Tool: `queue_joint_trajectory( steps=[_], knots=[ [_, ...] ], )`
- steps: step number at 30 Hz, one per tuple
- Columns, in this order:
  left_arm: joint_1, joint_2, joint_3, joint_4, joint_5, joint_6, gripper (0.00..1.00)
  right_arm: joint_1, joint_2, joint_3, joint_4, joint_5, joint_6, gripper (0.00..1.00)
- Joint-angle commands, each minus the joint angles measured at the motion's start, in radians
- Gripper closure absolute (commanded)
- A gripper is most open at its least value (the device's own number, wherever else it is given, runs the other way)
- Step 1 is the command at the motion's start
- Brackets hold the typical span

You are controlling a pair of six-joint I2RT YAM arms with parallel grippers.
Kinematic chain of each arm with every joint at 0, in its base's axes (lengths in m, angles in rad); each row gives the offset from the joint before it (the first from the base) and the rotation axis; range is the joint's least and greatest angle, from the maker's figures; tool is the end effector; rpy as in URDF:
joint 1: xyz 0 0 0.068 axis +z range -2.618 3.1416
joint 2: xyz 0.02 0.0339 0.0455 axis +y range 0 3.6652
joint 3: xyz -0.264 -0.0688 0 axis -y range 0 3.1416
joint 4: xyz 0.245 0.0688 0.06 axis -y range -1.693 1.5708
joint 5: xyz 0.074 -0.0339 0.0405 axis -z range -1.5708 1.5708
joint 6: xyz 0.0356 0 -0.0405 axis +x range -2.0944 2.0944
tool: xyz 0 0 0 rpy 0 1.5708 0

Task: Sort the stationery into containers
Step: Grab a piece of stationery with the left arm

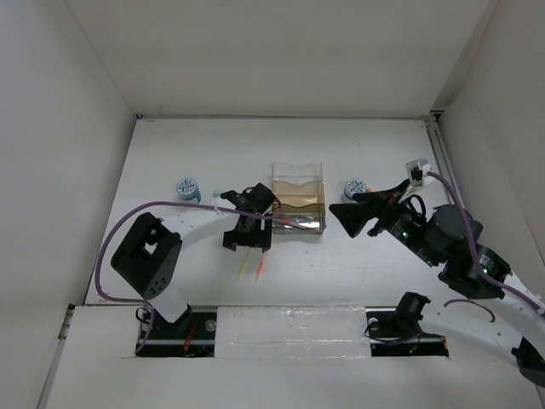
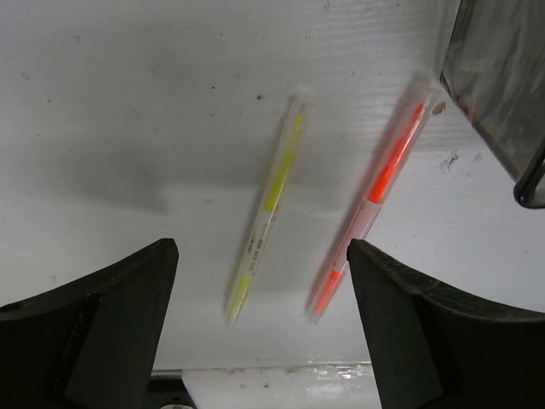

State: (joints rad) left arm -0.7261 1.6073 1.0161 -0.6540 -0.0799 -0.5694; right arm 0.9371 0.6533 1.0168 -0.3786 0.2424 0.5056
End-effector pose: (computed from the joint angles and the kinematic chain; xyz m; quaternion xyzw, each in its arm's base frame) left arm 0.2274 -0.1981 0.1869 0.0707 0.9835 -0.0663 0.1529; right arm 0.0818 0.0969 0.4155 -0.0685 0.7090 0.3954 0.5800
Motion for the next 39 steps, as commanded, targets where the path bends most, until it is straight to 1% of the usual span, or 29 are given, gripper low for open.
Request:
queue_joint_trajectory(
  steps=[1, 4, 7, 8, 11, 12, 16, 20, 24, 25, 28, 29, 35, 39],
  knots=[
    [0.002, 0.013, -0.031, 0.022, -0.026, -0.05, 0.23, 0.002, 0.0, -0.007, 0.064, -0.054, 0.004, 0.0],
    [0.002, 0.022, -0.042, 0.022, -0.035, -0.07, 0.3, 0.002, 0.0, -0.018, 0.075, -0.074, 0.004, 0.0],
    [0.002, 0.013, -0.042, 0.022, -0.076, -0.081, 0.3, 0.002, 0.0, -0.029, 0.084, -0.097, -0.006, 0.0],
    [0.002, 0.013, -0.042, 0.011, -0.077, -0.09, 0.35, 0.002, 0.0, -0.029, 0.084, -0.097, -0.006, 0.0],
    [0.002, 0.022, -0.042, 0.011, -0.086, -0.101, 0.36, 0.002, -0.009, -0.029, 0.084, -0.118, -0.006, 0.0],
    [0.002, 0.048, -0.042, 0.011, -0.086, -0.101, 0.45, 0.002, -0.009, -0.029, 0.084, -0.118, -0.006, 0.0],
    [0.002, 0.077, -0.065, 0.011, -0.074, -0.11, 0.58, 0.002, -0.02, -0.029, 0.084, -0.118, -0.015, 0.0],
    [0.002, 0.111, -0.1, 0.039, -0.049, -0.133, 0.65, 0.002, -0.029, -0.029, 0.084, -0.118, -0.015, 0.0],
    [0.002, 0.111, -0.123, 0.053, -0.04, -0.145, 0.78, 0.002, -0.029, -0.02, 0.084, -0.118, -0.015, 0.0],
    [0.002, 0.111, -0.123, 0.053, -0.04, -0.156, 0.86, 0.002, -0.029, -0.02, 0.084, -0.118, -0.015, 0.0],
    [0.002, 0.089, -0.123, 0.033, -0.05, -0.165, 0.95, 0.002, -0.029, -0.02, 0.084, -0.118, -0.015, 0.0],
    [0.002, 0.089, -0.123, 0.033, -0.06, -0.182, 1.0, 0.002, -0.038, -0.02, 0.084, -0.118, -0.015, 0.0],
    [0.033, 0.03, -0.123, -0.006, -0.093, -0.224, 1.0, 0.002, -0.038, -0.011, 0.075, -0.109, -0.024, 0.0],
    [0.033, -0.036, -0.07, -0.093, -0.174, -0.251, 1.0, 0.002, -0.047, -0.011, 0.066, -0.098, -0.024, 0.0]
  ],
)
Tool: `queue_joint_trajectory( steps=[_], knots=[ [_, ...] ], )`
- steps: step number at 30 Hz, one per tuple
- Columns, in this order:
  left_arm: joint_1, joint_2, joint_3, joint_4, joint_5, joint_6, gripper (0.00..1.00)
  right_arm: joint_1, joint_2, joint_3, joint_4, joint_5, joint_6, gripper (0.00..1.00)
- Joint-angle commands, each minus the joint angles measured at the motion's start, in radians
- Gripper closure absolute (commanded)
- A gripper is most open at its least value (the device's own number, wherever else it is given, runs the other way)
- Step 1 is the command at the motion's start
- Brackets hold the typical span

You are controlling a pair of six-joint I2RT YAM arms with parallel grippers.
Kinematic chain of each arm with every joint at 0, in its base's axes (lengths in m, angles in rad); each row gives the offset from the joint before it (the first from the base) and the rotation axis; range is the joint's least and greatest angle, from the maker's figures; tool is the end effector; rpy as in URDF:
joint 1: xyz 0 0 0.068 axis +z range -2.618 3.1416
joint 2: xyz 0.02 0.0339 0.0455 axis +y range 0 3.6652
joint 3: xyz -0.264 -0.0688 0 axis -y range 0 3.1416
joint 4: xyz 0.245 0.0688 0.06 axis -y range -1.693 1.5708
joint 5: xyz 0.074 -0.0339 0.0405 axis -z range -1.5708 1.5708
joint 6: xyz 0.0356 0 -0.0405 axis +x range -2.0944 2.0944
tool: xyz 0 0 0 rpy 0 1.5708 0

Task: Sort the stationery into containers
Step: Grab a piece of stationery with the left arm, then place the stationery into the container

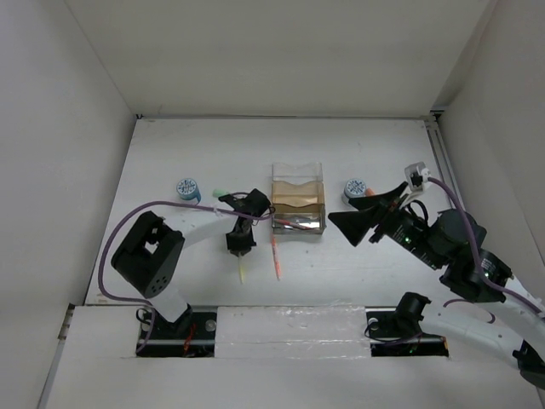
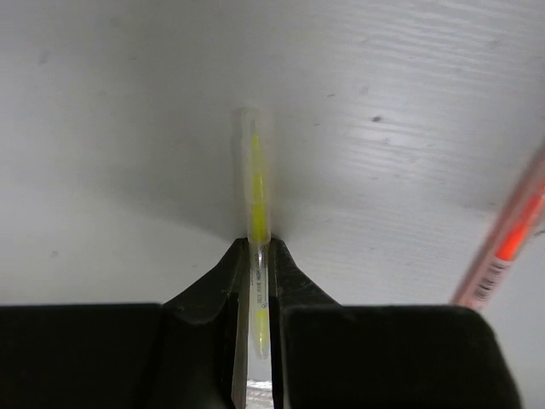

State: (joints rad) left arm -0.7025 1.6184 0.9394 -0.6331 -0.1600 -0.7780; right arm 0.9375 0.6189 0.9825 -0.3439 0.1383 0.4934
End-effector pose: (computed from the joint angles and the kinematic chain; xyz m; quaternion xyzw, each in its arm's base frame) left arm 0.2241 -0.1823 0.1645 -0.0476 0.9874 -0.0282 0.1484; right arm 0.0761 0.0953 0.4120 -0.1057 0.6922 0.4307 0.5694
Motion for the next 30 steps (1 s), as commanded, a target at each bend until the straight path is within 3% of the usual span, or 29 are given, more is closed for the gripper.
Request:
queue_joint_trajectory(
  steps=[1, 5, 7, 11, 15, 21, 26, 30],
  knots=[
    [0.009, -0.083, 0.063, -0.164, -0.123, -0.043, 1.0, 0.001, -0.013, 0.024, 0.031, 0.017, -0.012, 0.0],
    [-0.044, -0.136, 0.275, -0.257, -0.283, 0.023, 1.0, 0.001, -0.013, 0.024, 0.031, 0.037, -0.012, 0.0],
    [-0.061, -0.149, 0.349, -0.248, -0.283, 0.185, 1.0, 0.001, -0.022, 0.024, 0.031, 0.059, -0.012, 0.0],
    [-0.094, -0.112, 0.522, -0.238, -0.32, 0.348, 1.0, 0.001, -0.034, 0.015, 0.04, 0.13, 0.008, 0.0],
    [-0.104, -0.059, 0.622, -0.206, -0.268, 0.399, 1.0, 0.001, -0.065, 0.028, 0.027, 0.237, 0.054, 0.0],
    [-0.137, -0.058, 0.679, -0.045, -0.251, 0.543, 1.0, 0.001, -0.084, 0.11, -0.084, 0.409, 0.066, 0.0],
    [-0.137, -0.068, 0.7, 0.104, -0.092, 0.735, 1.0, 0.001, -0.105, 0.119, -0.109, 0.428, 0.066, 0.0],
    [-0.137, -0.025, 0.731, 0.104, -0.064, 0.813, 1.0, 0.001, -0.114, 0.119, -0.13, 0.428, 0.066, 0.0]
  ],
)
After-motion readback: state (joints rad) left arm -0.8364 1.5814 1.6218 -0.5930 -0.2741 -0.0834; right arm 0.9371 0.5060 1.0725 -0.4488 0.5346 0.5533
